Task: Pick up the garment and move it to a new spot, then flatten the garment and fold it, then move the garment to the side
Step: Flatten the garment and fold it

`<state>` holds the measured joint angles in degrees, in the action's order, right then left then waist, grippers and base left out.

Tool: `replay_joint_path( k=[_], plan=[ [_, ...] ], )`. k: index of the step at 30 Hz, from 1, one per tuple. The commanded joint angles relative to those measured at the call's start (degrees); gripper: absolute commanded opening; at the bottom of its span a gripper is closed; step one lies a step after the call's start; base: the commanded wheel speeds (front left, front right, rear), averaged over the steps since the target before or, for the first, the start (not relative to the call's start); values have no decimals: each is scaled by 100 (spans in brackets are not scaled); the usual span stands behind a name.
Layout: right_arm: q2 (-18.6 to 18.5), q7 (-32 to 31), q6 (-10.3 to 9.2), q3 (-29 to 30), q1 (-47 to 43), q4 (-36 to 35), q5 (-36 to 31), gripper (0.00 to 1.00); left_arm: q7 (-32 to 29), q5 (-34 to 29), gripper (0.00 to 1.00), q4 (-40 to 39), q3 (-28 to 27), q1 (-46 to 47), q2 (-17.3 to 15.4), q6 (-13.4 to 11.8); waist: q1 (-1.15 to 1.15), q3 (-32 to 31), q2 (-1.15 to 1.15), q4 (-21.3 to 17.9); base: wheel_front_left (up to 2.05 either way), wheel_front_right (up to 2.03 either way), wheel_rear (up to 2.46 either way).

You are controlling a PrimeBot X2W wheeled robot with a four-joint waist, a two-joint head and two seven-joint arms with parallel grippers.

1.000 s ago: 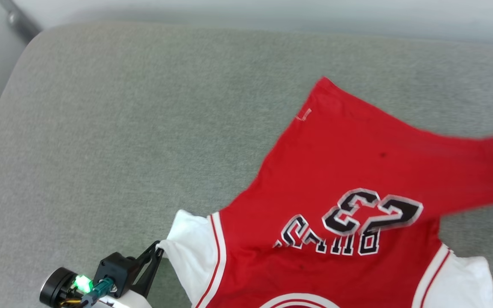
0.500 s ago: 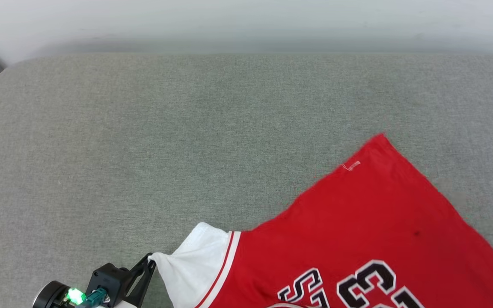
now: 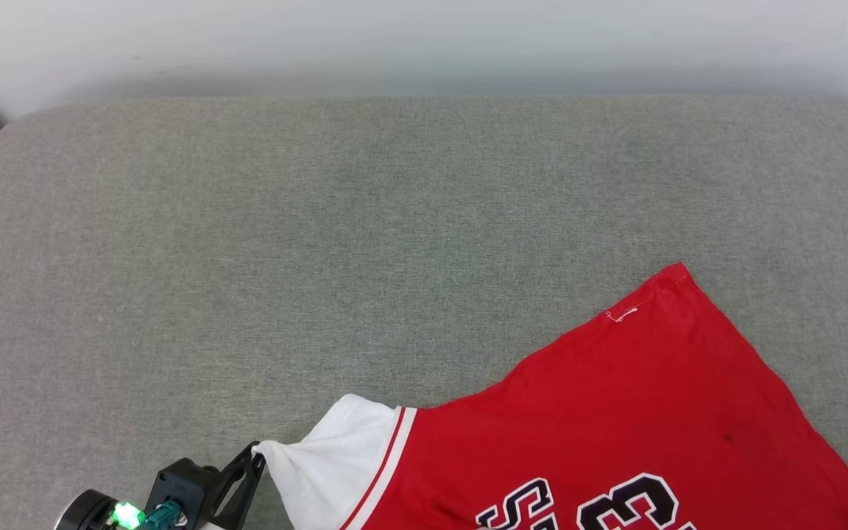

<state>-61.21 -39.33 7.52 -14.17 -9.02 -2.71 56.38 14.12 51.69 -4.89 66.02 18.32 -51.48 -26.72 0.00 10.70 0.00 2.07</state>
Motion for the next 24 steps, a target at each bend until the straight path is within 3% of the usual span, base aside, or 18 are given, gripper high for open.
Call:
replay_joint_path(
  k=[1, 6, 11, 17, 24],
  plan=[
    [-10, -34, -6, 54, 100, -81, -22, 100, 13, 3, 0, -4, -16, -35, 1, -4, 0, -9, 0, 14, 0, 0, 0],
    [-154, -333, -6, 569, 666, -624, -190, 100, 3, -65, 0, -49, 2, 36, 27, -9, 0, 68, 0, 138, 0, 0, 0],
    [-181, -927, -7, 667, 1568, -1004, -351, 100, -35, -178, 0, -74, 35, 193, 92, 24, 0, 265, 0, 336, 0, 0, 0],
    [198, -1910, -7, 84, 2997, -978, -658, 100, -71, -332, 0, -45, 62, 442, 261, 73, 0, 592, 0, 628, 0, 0, 0],
    [908, -2814, -7, -829, 4355, -283, -1219, 100, -66, -476, 0, 14, 77, 670, 465, 120, 0, 1013, 0, 932, 0, 0, 0]
  ],
)
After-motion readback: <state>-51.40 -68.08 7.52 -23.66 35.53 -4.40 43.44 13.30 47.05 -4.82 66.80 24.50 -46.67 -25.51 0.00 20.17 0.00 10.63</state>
